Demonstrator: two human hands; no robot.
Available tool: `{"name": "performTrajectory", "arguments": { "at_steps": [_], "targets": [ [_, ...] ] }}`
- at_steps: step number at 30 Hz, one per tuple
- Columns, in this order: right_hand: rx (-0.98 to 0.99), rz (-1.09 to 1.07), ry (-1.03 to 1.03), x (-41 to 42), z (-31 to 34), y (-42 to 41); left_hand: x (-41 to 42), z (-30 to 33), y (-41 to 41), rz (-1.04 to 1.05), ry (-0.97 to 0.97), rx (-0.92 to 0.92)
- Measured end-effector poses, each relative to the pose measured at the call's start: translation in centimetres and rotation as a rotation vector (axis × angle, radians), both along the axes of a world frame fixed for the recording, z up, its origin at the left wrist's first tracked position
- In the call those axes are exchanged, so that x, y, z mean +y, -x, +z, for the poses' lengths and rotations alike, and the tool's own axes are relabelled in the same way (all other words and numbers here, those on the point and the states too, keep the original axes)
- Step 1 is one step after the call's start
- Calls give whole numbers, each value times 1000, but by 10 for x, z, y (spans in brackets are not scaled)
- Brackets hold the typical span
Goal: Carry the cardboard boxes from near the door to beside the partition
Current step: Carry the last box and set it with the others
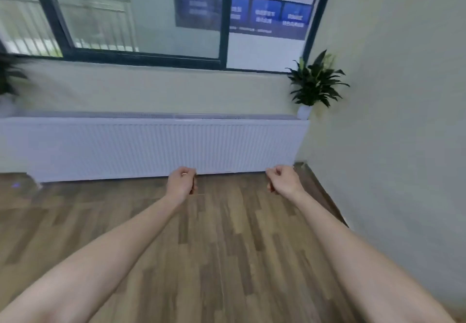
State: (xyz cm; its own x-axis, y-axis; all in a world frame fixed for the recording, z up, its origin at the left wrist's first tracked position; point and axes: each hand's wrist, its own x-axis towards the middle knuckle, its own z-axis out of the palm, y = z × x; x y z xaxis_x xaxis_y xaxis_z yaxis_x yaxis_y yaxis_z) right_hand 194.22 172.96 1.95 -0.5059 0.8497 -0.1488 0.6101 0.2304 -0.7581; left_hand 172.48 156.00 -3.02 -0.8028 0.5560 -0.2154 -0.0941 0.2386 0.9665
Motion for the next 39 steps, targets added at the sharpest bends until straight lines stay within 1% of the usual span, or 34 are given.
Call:
{"name": "performTrajectory", "arguments": {
  "at_steps": [3,8,9,10,14,16,20,22,25,28,31,33,36,39],
  "targets": [
    [-37,139,14,-53,1,108,-78,12,84,118,17,8],
    [4,367,44,-143,-3,294,-223,23,204,352,42,29],
    [10,401,69,-159,-3,321,-245,21,219,391,44,24],
    [28,463,95,-187,-5,365,-281,18,243,460,49,23],
    [50,621,150,-265,-14,478,-375,3,312,659,54,-30],
    [29,696,183,-302,-25,542,-421,-6,355,760,56,-45],
    [-6,810,221,-359,-49,656,-490,-14,436,910,61,-70],
    [-27,870,233,-387,-60,729,-524,-15,484,982,79,-83],
    [-83,969,250,-439,-57,834,-579,-4,549,1080,169,-84],
    [-76,1076,263,-505,-40,926,-630,9,602,1112,229,-44],
    [-85,1205,213,-581,-28,992,-680,15,642,1175,215,-32],
    [-105,1300,178,-638,-25,1029,-719,13,667,1237,165,-47],
    [-148,1411,173,-729,-29,1083,-792,0,708,1345,90,-87],
    [-192,1519,140,-810,-33,1133,-868,-13,754,1403,97,-108]
  ]
}}
